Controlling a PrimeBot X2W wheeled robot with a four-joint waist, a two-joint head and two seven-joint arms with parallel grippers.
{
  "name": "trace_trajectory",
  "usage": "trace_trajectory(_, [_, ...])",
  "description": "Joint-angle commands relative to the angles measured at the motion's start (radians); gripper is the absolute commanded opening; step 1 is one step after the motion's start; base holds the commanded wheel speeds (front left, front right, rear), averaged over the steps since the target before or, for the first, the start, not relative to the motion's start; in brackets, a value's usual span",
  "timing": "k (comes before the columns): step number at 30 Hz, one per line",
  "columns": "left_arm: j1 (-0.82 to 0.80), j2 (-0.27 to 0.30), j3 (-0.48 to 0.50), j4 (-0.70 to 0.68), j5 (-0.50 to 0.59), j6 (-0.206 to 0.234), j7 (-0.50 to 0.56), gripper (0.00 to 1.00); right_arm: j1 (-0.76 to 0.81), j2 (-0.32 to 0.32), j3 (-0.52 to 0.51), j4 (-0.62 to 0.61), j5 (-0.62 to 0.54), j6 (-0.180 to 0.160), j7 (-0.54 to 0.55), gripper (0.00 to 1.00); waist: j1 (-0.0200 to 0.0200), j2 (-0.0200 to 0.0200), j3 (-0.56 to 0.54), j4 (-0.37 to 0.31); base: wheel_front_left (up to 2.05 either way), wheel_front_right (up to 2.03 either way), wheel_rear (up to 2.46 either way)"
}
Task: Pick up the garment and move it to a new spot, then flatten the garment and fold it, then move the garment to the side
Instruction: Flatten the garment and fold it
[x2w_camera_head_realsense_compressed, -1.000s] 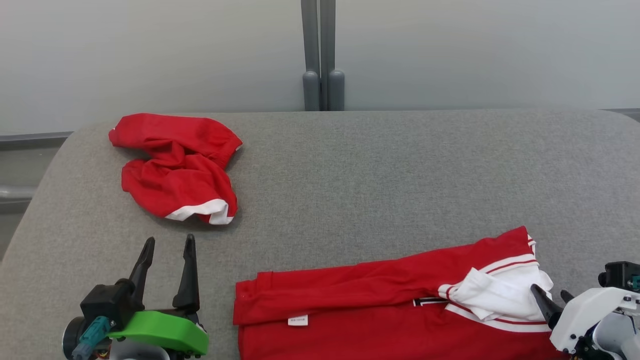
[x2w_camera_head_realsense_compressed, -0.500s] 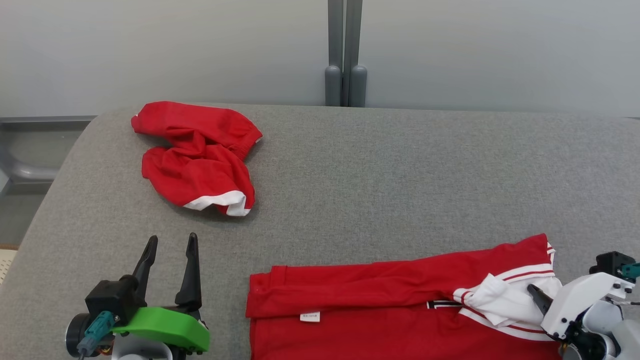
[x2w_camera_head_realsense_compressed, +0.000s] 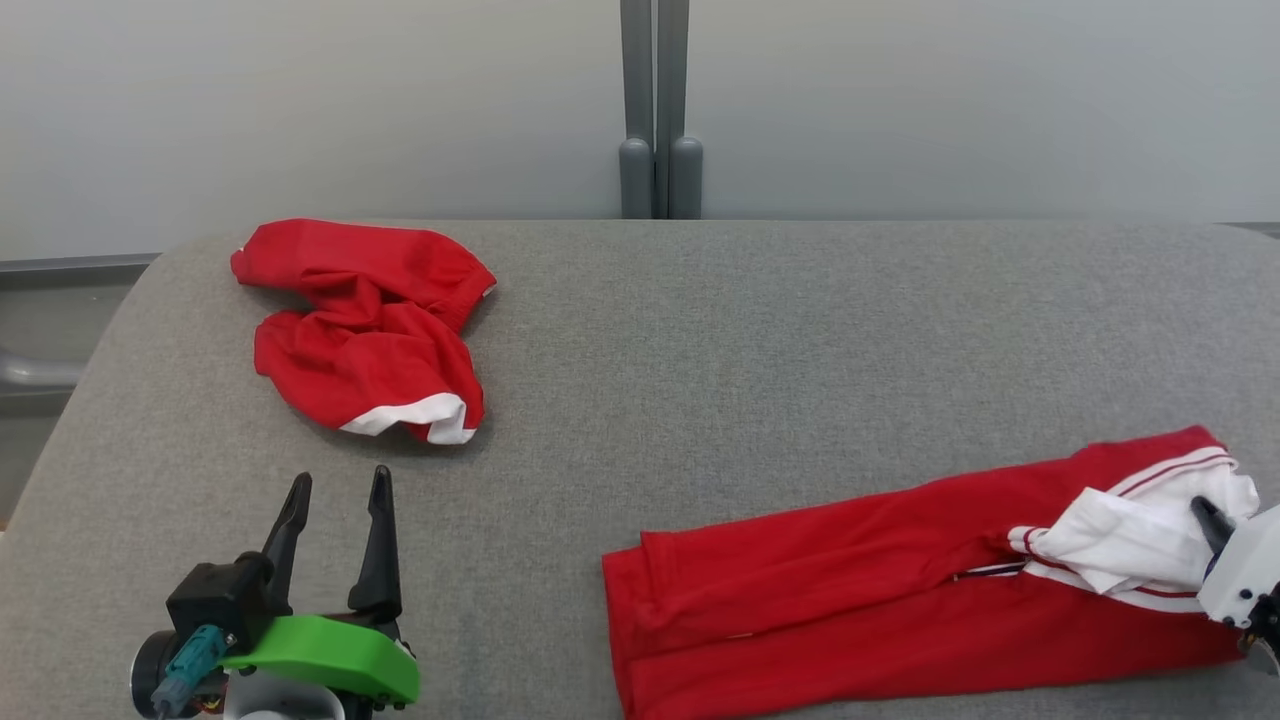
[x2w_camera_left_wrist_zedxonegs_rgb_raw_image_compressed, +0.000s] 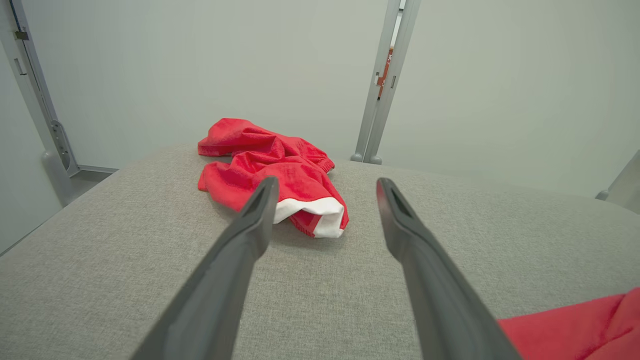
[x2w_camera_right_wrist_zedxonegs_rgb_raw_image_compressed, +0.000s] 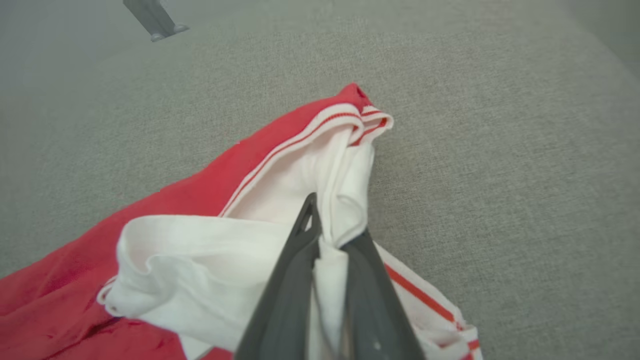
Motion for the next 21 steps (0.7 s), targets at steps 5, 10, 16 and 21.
trace_trajectory(5, [0.019, -0.008, 0.008, 0.001, 0.006, -0.002, -0.003, 1.0, -0.001, 0.021, 0.005, -0.146, -0.009, -0.001, 0.005, 0.0, 0.0, 0.0, -0.005, -0.007, 0.0, 0.0, 0.0])
trace_trajectory(10, [0.018, -0.004, 0.011, 0.004, 0.005, -0.007, -0.003, 1.0, 0.033, 0.082, 0.044, -0.335, -0.057, -0.001, 0.047, 0.0, 0.0, 0.0, -0.009, 0.004, 0.0, 0.0, 0.0])
trace_trajectory(16, [0.011, -0.008, 0.009, 0.013, 0.0, -0.012, -0.002, 1.0, 0.075, 0.182, 0.107, -0.505, -0.136, -0.001, 0.121, 0.0, 0.0, 0.0, -0.004, 0.052, 0.0, 0.0, 0.0])
trace_trajectory(21, [-0.007, -0.013, -0.002, 0.024, 0.004, -0.019, -0.001, 1.0, 0.099, 0.275, 0.175, -0.526, -0.171, -0.001, 0.156, 0.0, 0.0, 0.0, -0.001, 0.116, 0.0, 0.0, 0.0])
